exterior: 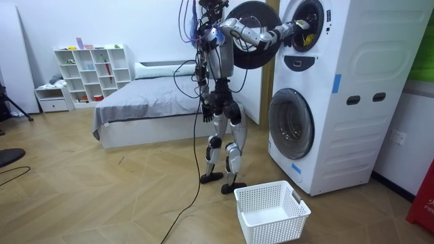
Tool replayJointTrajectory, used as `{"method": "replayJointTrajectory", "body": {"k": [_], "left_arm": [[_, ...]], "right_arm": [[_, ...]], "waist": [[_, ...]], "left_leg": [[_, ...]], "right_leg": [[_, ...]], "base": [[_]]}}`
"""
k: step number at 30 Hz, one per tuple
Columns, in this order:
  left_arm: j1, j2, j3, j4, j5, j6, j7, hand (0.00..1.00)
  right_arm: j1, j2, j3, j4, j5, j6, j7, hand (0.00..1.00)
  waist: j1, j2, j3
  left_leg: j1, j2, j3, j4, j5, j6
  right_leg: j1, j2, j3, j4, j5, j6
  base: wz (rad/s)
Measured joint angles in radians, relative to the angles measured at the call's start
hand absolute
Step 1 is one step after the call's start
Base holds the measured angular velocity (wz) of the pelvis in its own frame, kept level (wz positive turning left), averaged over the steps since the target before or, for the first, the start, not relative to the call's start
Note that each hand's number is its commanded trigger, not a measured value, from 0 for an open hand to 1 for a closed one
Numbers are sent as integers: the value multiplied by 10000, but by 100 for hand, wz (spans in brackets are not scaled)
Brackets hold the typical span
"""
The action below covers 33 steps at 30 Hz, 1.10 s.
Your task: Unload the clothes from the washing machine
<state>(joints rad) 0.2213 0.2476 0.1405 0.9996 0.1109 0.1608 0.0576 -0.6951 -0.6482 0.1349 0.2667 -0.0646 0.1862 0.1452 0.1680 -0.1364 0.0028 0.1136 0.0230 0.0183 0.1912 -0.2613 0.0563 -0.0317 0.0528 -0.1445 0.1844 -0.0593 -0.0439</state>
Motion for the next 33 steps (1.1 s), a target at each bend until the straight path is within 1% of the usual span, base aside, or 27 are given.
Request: {"method": "replayJointTrajectory", "body": {"k": [2, 6, 11, 14, 15, 17, 19, 20, 22, 25, 27, 31, 32, 33], "left_arm": [[75, 0, 0, -9, 3, 0, 19, 0], [208, 15, 18, 1, 25, 4, 20, 0], [101, 12, 244, 0, -6, 0, 18, 0], [6, 9, 244, 6, -6, 2, 16, 0], [-3, 8, 241, 8, -28, 4, 14, 0], [-19, 7, 241, 8, -123, 4, 10, 0], [-20, -24, 228, 4, -114, 3, 14, 0], [-12, -25, 230, 4, -105, 2, 16, 0], [-10, -20, 288, 6, -102, 5, 18, 0], [129, -21, 294, 30, -133, 50, 20, 0], [223, -30, 342, 29, -63, 84, 20, 0], [381, -47, 598, 32, 23, 193, 20, 0], [404, -57, 680, 46, 22, 267, 20, 0], [467, -58, 733, 47, 22, 332, 20, 0]], "right_arm": [[1, 0, 0, 9, -46, -2, 0, 0], [0, 0, -1, 10, -9, -35, 0, 0], [-165, -11, -47, -241, -41, -33, -30, 0], [-167, -15, -58, -670, -8, 89, -197, 0], [-167, -15, -61, -821, 217, 96, -265, 0], [-172, -15, -63, -880, 496, 73, -360, 0], [-171, -15, -65, -827, 756, 71, -418, 0], [-171, -17, -73, -799, 810, 71, -422, 0], [-175, -42, -217, -609, 1196, 57, -431, 0], [-288, -43, -399, 551, 1581, 40, -441, 0], [-317, -95, -518, 1155, 1828, 40, -433, 0], [-323, -245, -880, 2491, 2209, 44, -317, 0], [-341, -284, -939, 2684, 2348, -98, -234, 0], [-520, -282, -939, 2771, 2579, -136, -145, 0]], "waist": [[8, 15, 31], [-5, 4, 44], [-48, -44, 6], [-169, -46, 3], [-248, -44, 3], [-264, -50, -6], [-304, -23, 8], [-313, -21, 2], [-331, -34, -9], [-334, -45, -17], [-384, -68, -33], [-393, -69, -41], [-420, -47, -47], [-529, -13, -65]], "left_leg": [[8, 8, -82, -5, -1, 1], [-5, 2, -138, -24, 0, 3], [-92, 8, -124, -64, -1, 2], [-134, 7, -44, -28, 0, 1], [-132, 5, -42, -18, 0, 1], [-109, 2, -3, 5, 0, 1], [1, -2, 34, -7, 0, 2], [17, -2, 30, -16, 0, 2], [30, -4, 20, -54, -1, 1], [139, -4, -10, -58, -4, -5], [92, -9, -39, -61, -25, -25], [85, -5, -57, -31, -33, -37], [50, -7, -105, -2, -33, -37], [9, -12, -215, 26, -33, -37]], "right_leg": [[45, 2, -55, -34, 0, 0], [107, 5, 39, -173, -3, 4], [-31, 15, 61, -147, -44, -1], [-54, 10, 65, -159, -44, -1], [-53, 7, 82, -158, -44, -1], [-32, 8, 141, -155, -44, -2], [63, 12, 198, -176, -44, -1], [74, 11, 187, -174, -44, -1], [74, 10, 165, -170, -44, -1], [187, -5, 1, -156, -44, -2], [185, -11, -32, -157, -44, -2], [199, -2, 5, -159, -43, -3], [196, -10, -52, -167, -43, -3], [197, -24, -98, -167, -43, -3]], "base": [[15], [2], [-2], [-2], [0], [-6], [-8], [0], [0], [3], [5], [2], [12], [23]]}}
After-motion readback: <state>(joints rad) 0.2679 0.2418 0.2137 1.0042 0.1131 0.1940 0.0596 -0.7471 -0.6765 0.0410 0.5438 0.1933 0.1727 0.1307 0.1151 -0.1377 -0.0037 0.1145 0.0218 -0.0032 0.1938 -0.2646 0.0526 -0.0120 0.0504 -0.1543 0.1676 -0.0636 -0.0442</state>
